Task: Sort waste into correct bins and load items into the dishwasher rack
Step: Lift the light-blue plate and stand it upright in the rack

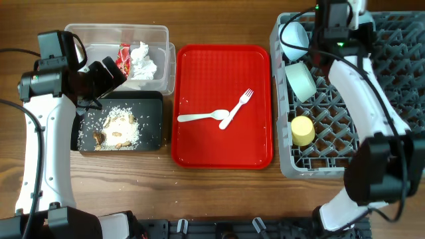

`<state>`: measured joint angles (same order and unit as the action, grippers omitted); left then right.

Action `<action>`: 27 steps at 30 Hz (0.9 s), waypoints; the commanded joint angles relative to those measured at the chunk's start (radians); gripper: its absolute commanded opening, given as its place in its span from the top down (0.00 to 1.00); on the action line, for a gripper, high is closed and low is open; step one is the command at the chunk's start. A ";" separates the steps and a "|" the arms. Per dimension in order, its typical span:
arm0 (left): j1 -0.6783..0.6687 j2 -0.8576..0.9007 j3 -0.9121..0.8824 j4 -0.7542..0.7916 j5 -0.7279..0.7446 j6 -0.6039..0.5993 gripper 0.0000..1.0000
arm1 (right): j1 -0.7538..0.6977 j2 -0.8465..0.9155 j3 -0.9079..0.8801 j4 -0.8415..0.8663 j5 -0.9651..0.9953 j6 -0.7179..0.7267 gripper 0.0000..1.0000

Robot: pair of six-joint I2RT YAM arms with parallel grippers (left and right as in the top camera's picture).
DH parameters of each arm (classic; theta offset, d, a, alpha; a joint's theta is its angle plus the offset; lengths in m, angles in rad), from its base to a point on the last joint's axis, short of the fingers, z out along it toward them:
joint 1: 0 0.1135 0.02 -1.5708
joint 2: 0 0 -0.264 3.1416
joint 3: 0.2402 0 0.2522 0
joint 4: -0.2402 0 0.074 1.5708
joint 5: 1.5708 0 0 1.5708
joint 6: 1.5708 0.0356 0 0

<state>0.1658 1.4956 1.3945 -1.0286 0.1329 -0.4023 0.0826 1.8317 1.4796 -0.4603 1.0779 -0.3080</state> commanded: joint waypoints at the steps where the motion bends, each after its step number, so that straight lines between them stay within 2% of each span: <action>1: 0.005 -0.004 0.014 0.003 0.012 0.005 0.00 | 0.001 0.047 -0.005 0.003 0.012 -0.032 0.96; 6: 0.005 -0.004 0.014 0.003 0.012 0.005 0.00 | 0.010 0.050 -0.005 0.003 -0.080 -0.029 0.94; 8: 0.005 -0.004 0.014 0.003 0.011 0.005 0.00 | 0.011 0.048 -0.005 0.003 -0.097 -0.009 0.76; 10: 0.005 -0.004 0.014 0.003 0.012 0.005 0.00 | 0.011 0.040 -0.005 0.003 -0.097 0.061 0.44; 12: 0.005 -0.004 0.014 0.003 0.012 0.005 0.00 | 0.012 0.020 -0.005 0.003 -0.103 0.133 0.20; 13: 0.005 -0.004 0.014 0.003 0.012 0.005 0.00 | 0.012 0.006 -0.005 0.003 -0.126 0.151 0.00; 21: 0.005 -0.004 0.014 0.003 0.012 0.005 0.00 | 0.014 -0.193 -0.005 -0.042 -0.304 0.288 0.00; 23: 0.005 -0.004 0.014 0.003 0.012 0.005 0.00 | 0.025 -0.271 -0.005 -0.085 -0.406 0.347 0.00; 25: 0.005 -0.004 0.014 0.003 0.012 0.005 0.00 | 0.040 -0.329 -0.005 -0.135 -0.553 0.422 0.00; 27: 0.005 -0.004 0.014 0.003 0.012 0.005 0.00 | 0.061 -0.393 -0.005 -0.211 -0.901 0.492 0.00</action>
<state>0.1658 1.4956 1.3945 -1.0286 0.1329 -0.4023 0.1074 1.5291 1.4773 -0.6086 0.6426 0.0212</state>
